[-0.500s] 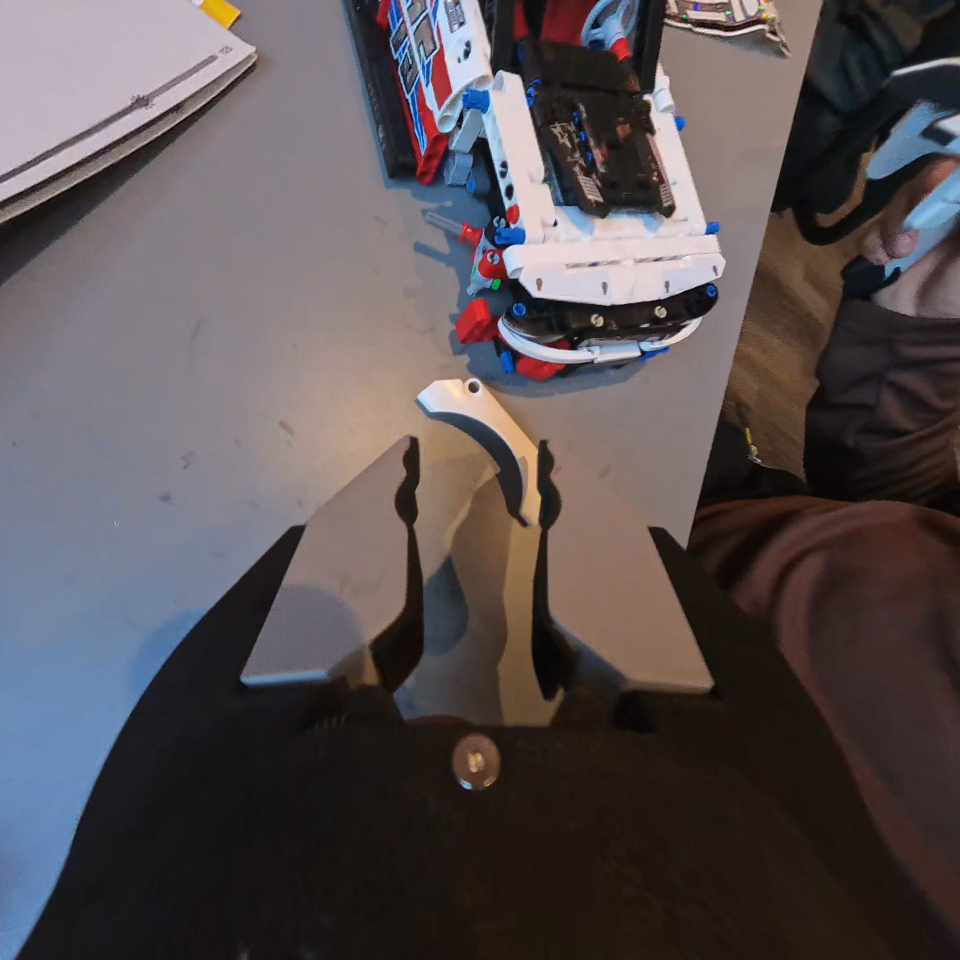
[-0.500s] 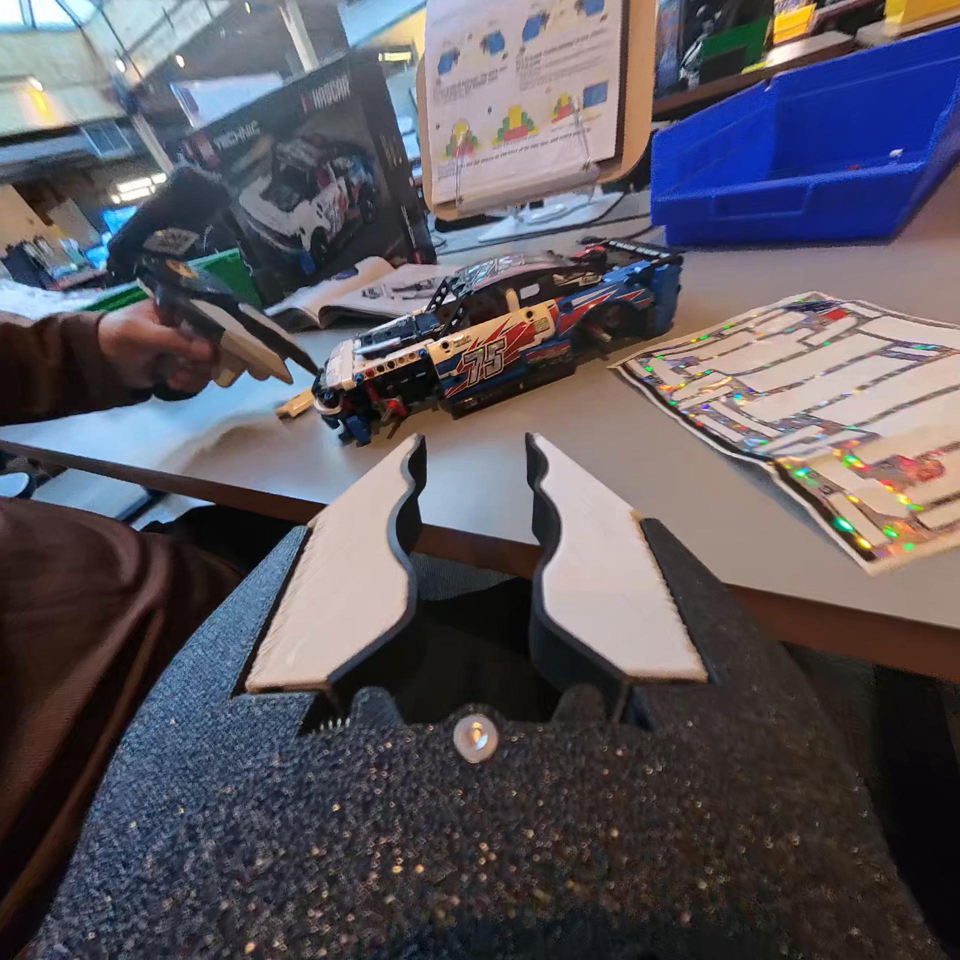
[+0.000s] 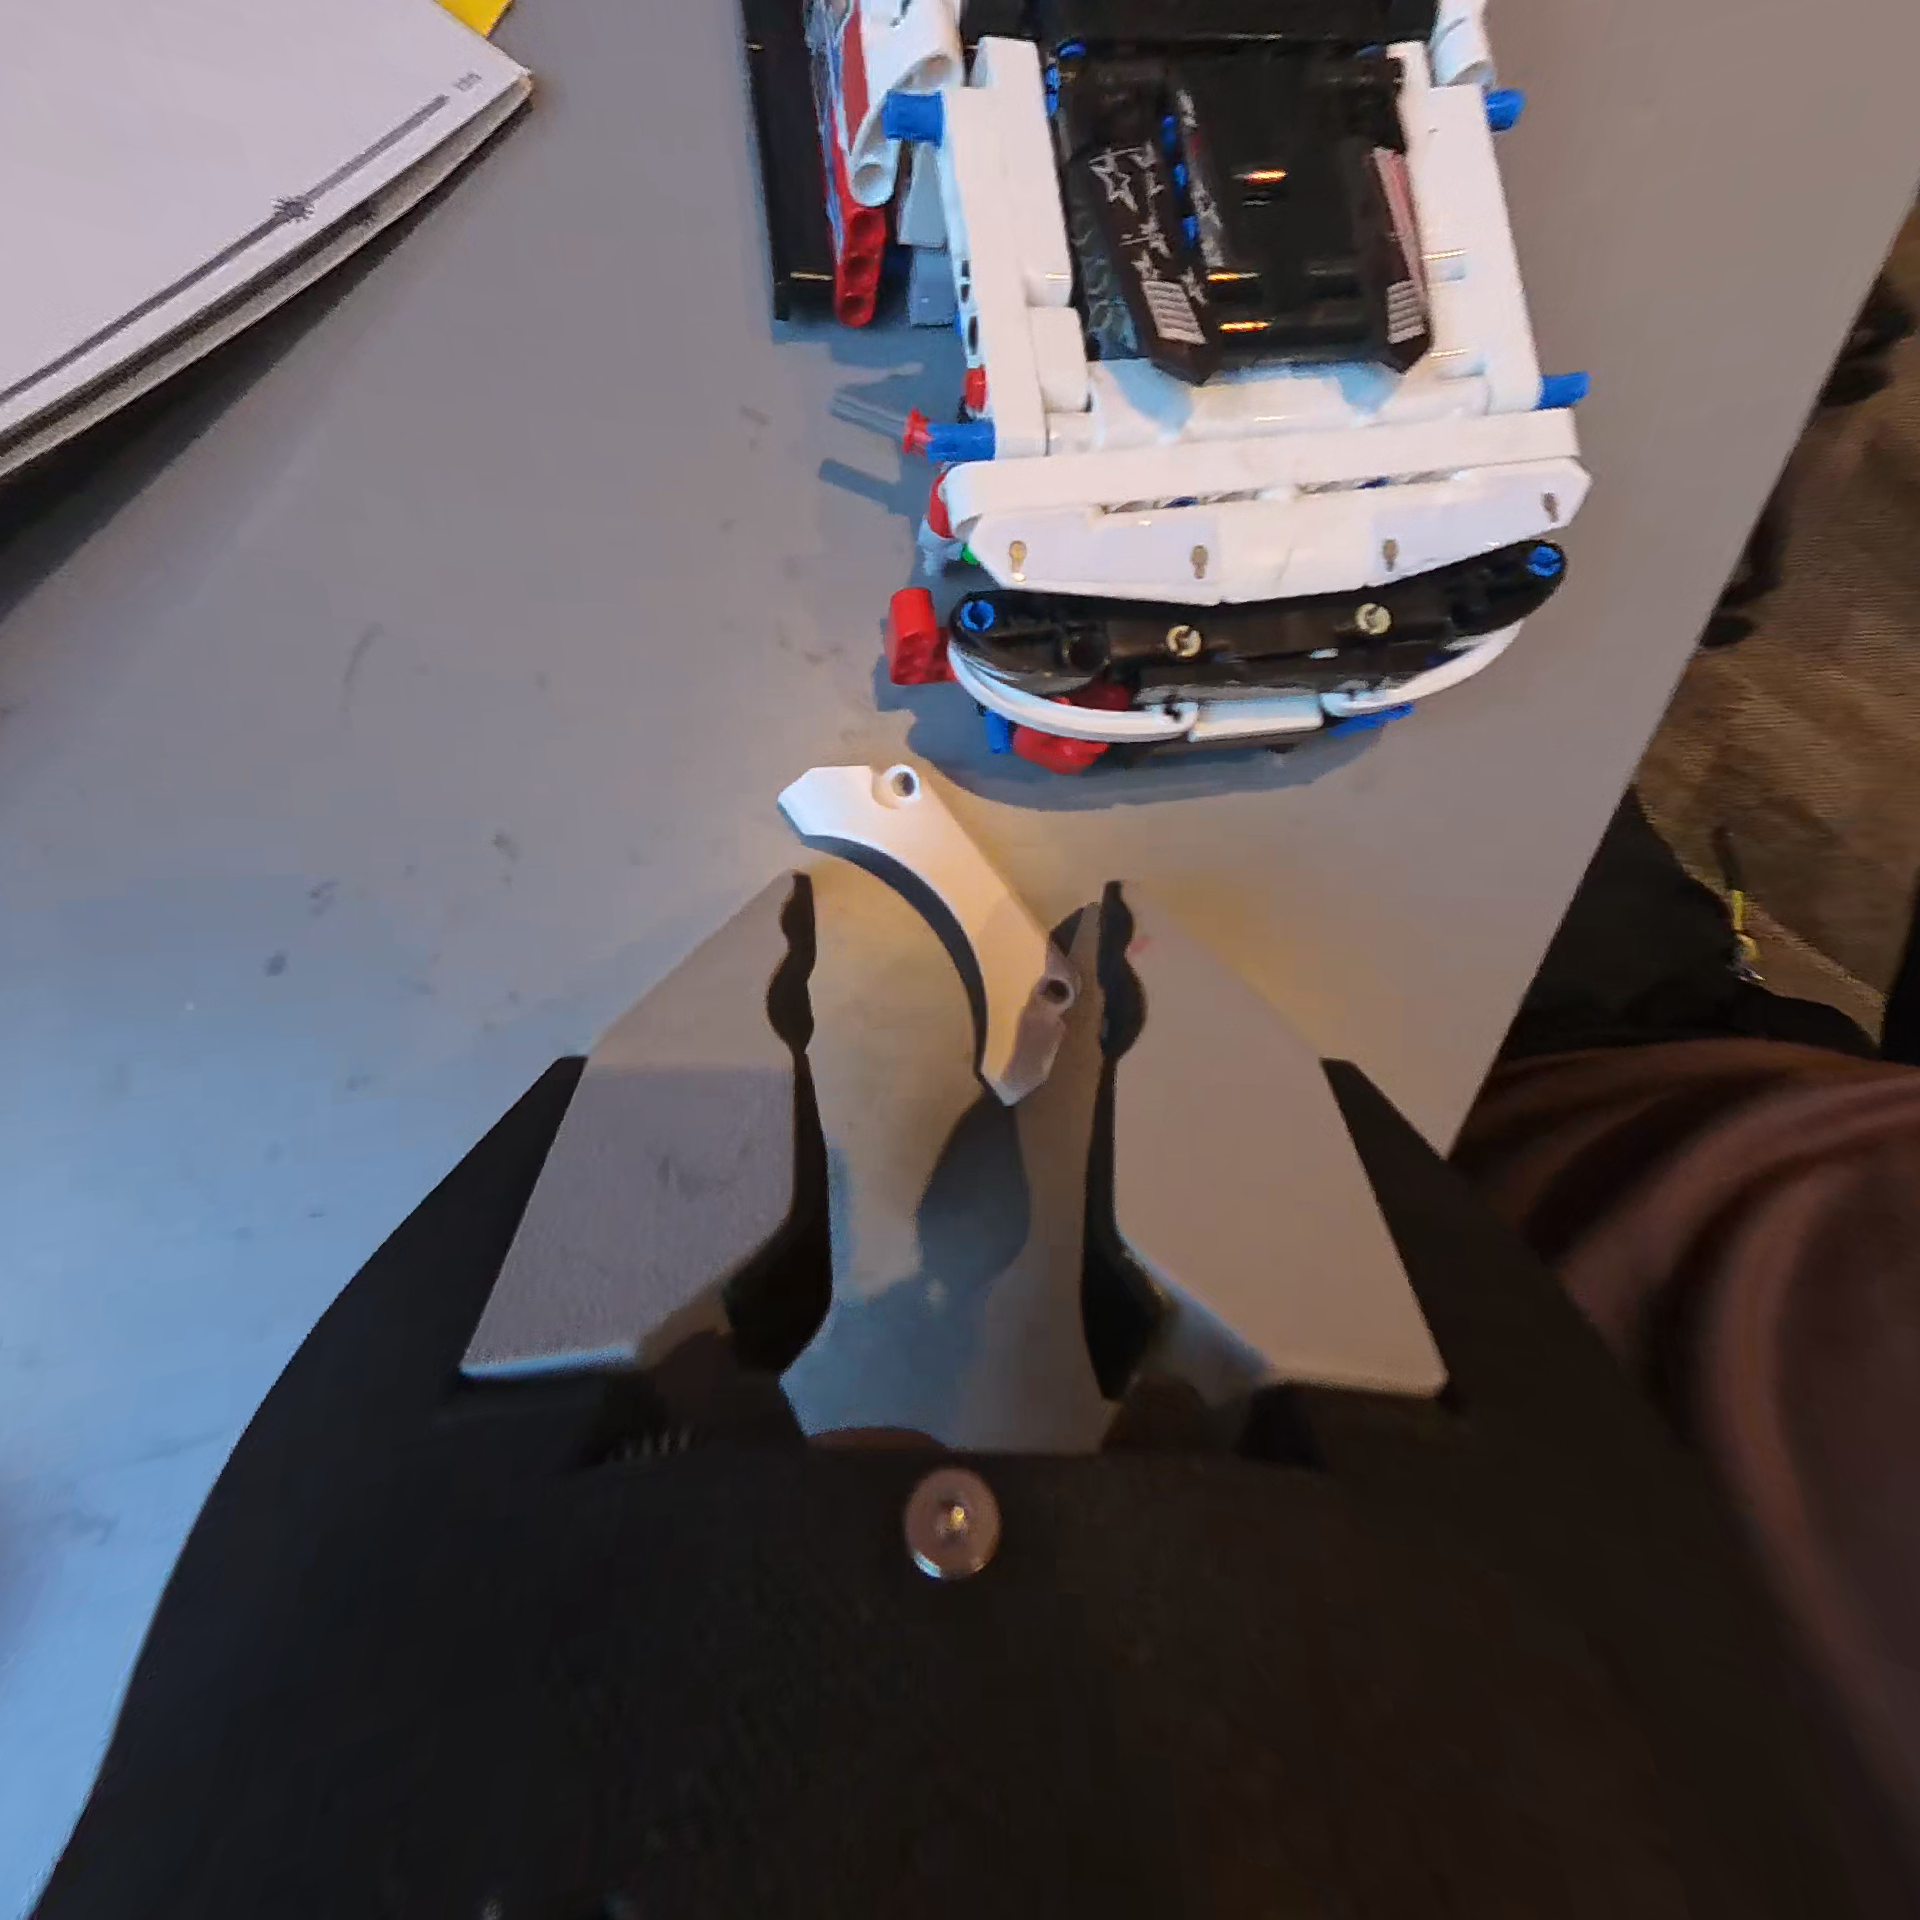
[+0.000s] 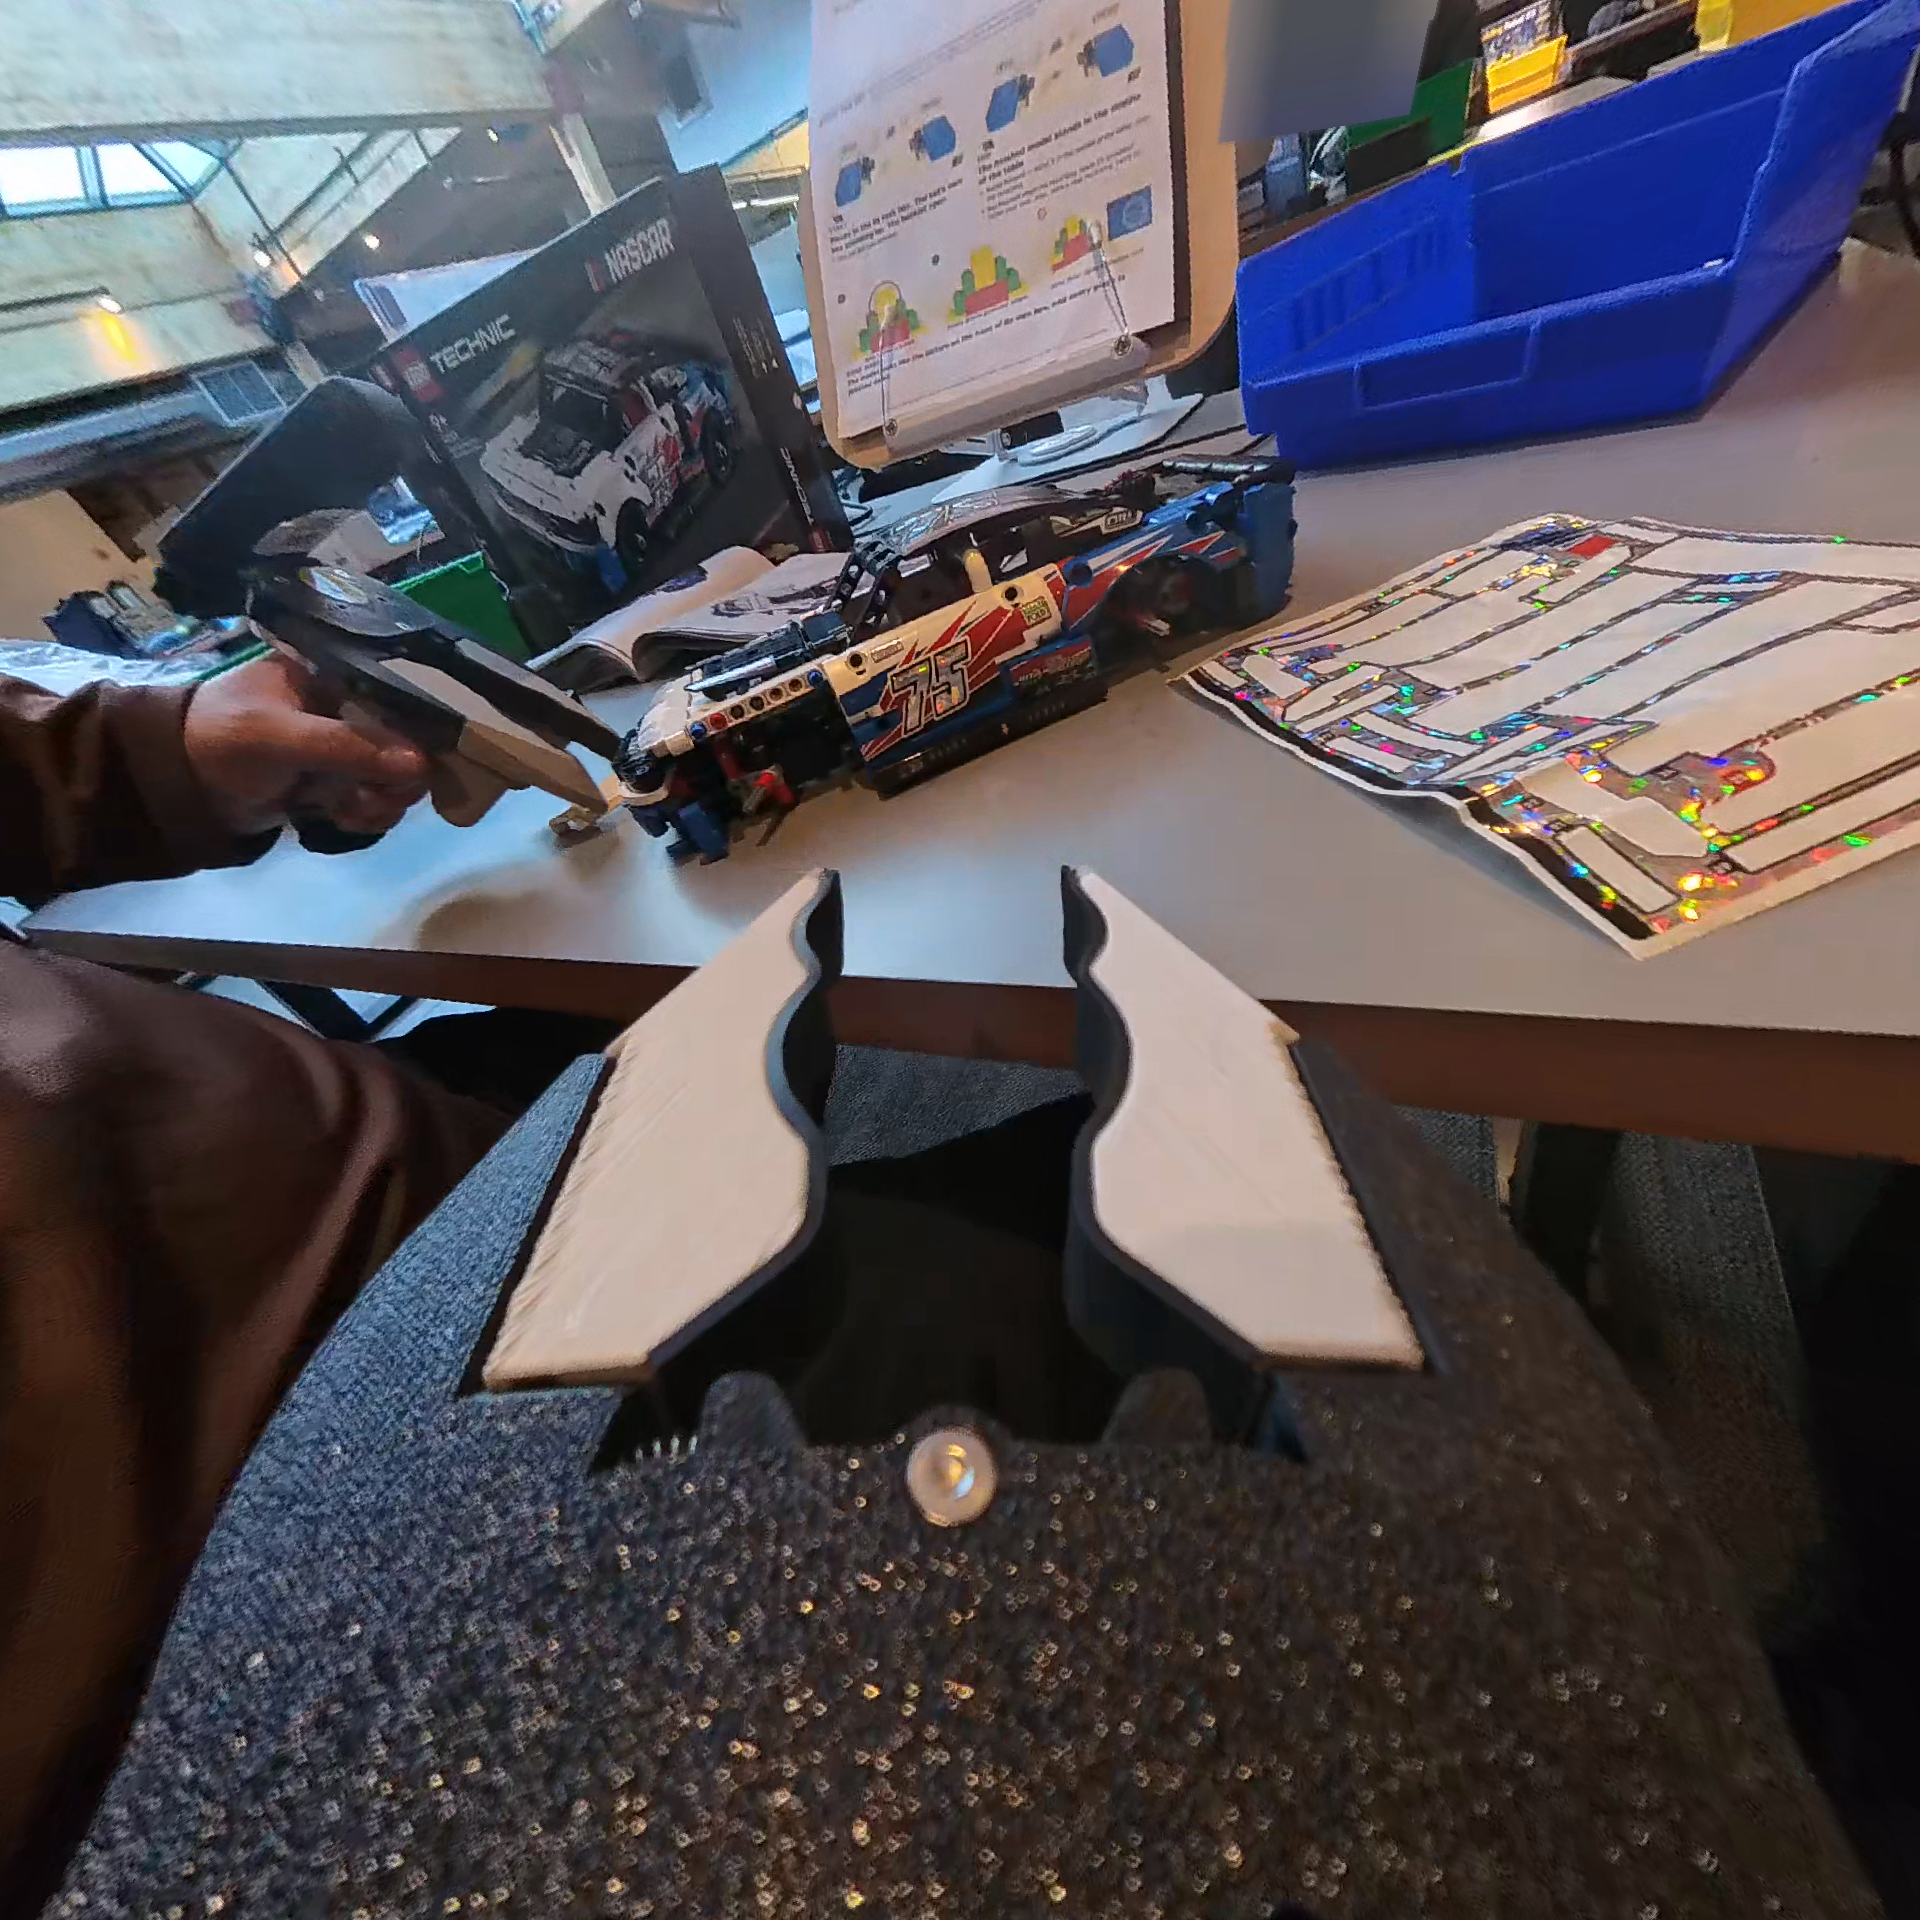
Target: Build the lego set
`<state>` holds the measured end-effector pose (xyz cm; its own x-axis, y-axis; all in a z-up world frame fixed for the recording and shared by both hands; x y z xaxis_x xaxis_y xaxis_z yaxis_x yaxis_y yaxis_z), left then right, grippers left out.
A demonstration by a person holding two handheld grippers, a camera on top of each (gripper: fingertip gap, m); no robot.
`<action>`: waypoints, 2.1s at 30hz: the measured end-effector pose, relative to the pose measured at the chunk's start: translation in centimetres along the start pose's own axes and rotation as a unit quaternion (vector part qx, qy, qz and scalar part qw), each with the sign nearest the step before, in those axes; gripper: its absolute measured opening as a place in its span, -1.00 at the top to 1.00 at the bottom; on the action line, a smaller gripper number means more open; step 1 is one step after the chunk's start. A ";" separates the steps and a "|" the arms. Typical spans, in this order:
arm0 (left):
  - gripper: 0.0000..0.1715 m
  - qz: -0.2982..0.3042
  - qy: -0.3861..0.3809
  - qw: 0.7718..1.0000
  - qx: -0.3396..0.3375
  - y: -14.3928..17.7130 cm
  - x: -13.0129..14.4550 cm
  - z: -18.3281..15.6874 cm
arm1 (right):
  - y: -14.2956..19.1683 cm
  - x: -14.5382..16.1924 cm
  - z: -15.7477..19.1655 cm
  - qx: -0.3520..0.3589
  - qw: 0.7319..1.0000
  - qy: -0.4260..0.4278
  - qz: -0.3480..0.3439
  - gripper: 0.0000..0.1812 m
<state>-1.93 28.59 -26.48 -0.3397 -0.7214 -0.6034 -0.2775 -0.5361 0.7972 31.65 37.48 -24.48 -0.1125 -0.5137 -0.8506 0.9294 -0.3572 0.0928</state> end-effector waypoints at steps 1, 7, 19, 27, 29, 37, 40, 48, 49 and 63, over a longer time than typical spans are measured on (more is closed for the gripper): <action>0.38 0.004 0.000 1.000 -0.011 0.0 0.0 0.1 | -0.2 0.1 -0.1 -0.001 1.000 0.000 0.000 0.53; 0.39 0.009 0.004 0.998 -0.067 -0.3 0.1 0.3 | -1.4 1.1 -0.8 -0.013 1.000 -0.015 0.012 0.54; 0.88 -0.048 0.023 0.998 -0.045 0.7 1.7 0.9 | -3.9 1.1 0.6 -0.025 0.998 -0.014 0.055 0.55; 0.99 -0.115 0.058 0.992 0.014 3.2 4.3 3.1 | -8.4 -1.4 4.0 -0.030 0.995 0.033 0.095 0.60; 1.00 -0.138 0.050 0.989 0.024 3.9 4.3 3.5 | -9.5 -2.5 4.8 -0.030 0.995 0.049 0.087 0.60; 1.00 -0.207 -0.037 0.977 0.045 5.1 2.7 4.9 | -13.9 -6.4 5.6 -0.014 0.994 0.105 0.025 0.60; 1.00 -0.244 -0.070 0.966 0.045 5.4 1.6 5.3 | -15.5 -7.4 4.5 0.010 0.993 0.114 -0.011 0.58; 1.00 -0.311 -0.078 0.944 0.082 6.1 -0.1 6.2 | -18.0 -7.6 1.9 0.068 0.989 0.122 -0.039 0.55; 1.00 -0.315 -0.072 0.942 0.090 6.1 -0.2 6.3 | -18.1 -7.4 1.5 0.078 0.988 0.125 -0.039 0.55; 1.00 -0.377 0.177 0.843 0.341 6.8 -1.2 8.9 | -21.3 -6.9 10.1 -0.072 0.983 0.147 0.076 0.55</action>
<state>-11.45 29.68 -20.46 0.4206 -0.4380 -0.7945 -0.7869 -0.6119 -0.0792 9.05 40.76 -15.33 0.1196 -0.2969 -0.9474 0.9701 -0.1682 0.1751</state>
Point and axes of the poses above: each gripper's, where its closed fingertips meet, y back along the fingers, x out of its underside, z = x × y across the jaws, the point moved 4 cm from there along y, back along the fingers, and after that the axes turned 12 degrees about -y, right-handed, at the moved point
